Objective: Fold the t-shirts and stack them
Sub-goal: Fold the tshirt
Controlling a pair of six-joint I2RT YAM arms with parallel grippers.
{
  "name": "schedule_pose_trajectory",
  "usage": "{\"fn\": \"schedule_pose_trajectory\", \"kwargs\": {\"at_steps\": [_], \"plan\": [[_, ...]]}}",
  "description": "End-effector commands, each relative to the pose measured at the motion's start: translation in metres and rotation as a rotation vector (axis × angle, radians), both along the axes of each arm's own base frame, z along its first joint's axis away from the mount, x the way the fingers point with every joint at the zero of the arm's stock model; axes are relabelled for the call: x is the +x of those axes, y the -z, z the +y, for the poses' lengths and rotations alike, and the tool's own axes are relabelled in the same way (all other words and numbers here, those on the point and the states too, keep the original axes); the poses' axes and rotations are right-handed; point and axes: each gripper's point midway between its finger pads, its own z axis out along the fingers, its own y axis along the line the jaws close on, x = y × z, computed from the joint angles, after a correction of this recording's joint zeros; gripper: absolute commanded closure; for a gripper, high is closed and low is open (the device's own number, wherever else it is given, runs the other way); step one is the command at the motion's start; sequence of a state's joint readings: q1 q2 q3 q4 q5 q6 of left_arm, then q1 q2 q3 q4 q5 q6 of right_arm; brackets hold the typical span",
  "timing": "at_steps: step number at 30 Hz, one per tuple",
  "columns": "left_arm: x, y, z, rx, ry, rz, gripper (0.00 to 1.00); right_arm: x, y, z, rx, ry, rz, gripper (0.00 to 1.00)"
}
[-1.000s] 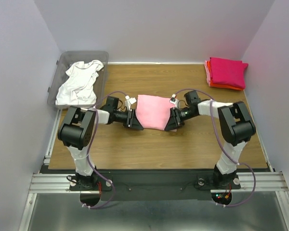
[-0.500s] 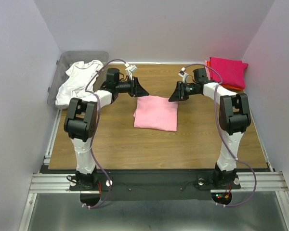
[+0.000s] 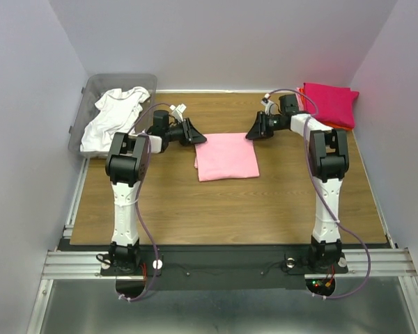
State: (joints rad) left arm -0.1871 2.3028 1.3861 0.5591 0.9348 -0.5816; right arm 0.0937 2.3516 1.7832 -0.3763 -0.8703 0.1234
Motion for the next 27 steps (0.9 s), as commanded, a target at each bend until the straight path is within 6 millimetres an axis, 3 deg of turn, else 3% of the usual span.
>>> {"fn": "schedule_pose_trajectory", "kwargs": {"at_steps": [1,2,3,4,6,7,9,10,11,12,14,16,20,22,27], "plan": [[0.011,-0.081,0.009,-0.014,0.017,-0.230,0.66,0.023,-0.036,-0.002,-0.013,0.030,-0.109,0.61],[0.007,-0.089,0.009,0.017,0.036,-0.297,0.64,0.022,-0.048,-0.001,0.003,0.032,-0.113,0.55],[0.003,-0.101,0.008,0.037,0.047,-0.338,0.62,0.018,-0.080,0.001,0.022,0.028,-0.160,0.52],[-0.003,-0.125,0.011,0.077,0.043,-0.391,0.61,0.012,-0.087,-0.001,0.025,0.036,-0.158,0.49],[-0.011,-0.142,0.006,0.184,0.081,-0.541,0.57,0.005,-0.110,-0.004,0.013,0.053,-0.196,0.43],[-0.022,-0.161,0.006,0.224,0.088,-0.583,0.56,-0.001,-0.137,-0.006,0.007,0.063,-0.250,0.41],[-0.035,-0.169,-0.008,0.313,0.102,-0.664,0.52,-0.011,-0.144,-0.014,-0.033,0.104,-0.261,0.29],[-0.039,-0.177,-0.007,0.395,0.093,-0.733,0.51,-0.022,-0.156,-0.018,-0.044,0.122,-0.279,0.23],[-0.047,-0.176,-0.014,0.442,0.117,-0.769,0.50,-0.027,-0.160,-0.020,-0.058,0.133,-0.291,0.14],[-0.063,-0.175,-0.036,0.469,0.171,-0.813,0.49,-0.028,-0.162,-0.028,-0.093,0.172,-0.305,0.13],[-0.079,-0.168,-0.045,0.618,0.223,-0.922,0.48,-0.041,-0.172,-0.038,-0.132,0.216,-0.329,0.00],[-0.099,-0.163,-0.062,0.685,0.287,-1.007,0.45,-0.045,-0.172,-0.052,-0.191,0.283,-0.342,0.00],[-0.141,-0.129,-0.105,0.815,0.443,-1.117,0.43,-0.054,-0.161,-0.087,-0.286,0.452,-0.299,0.00],[-0.153,-0.116,-0.122,0.865,0.514,-1.176,0.43,-0.063,-0.148,-0.100,-0.310,0.483,-0.259,0.00],[-0.164,-0.086,-0.146,0.939,0.599,-1.217,0.47,-0.075,-0.120,-0.105,-0.287,0.478,-0.157,0.00]]}}
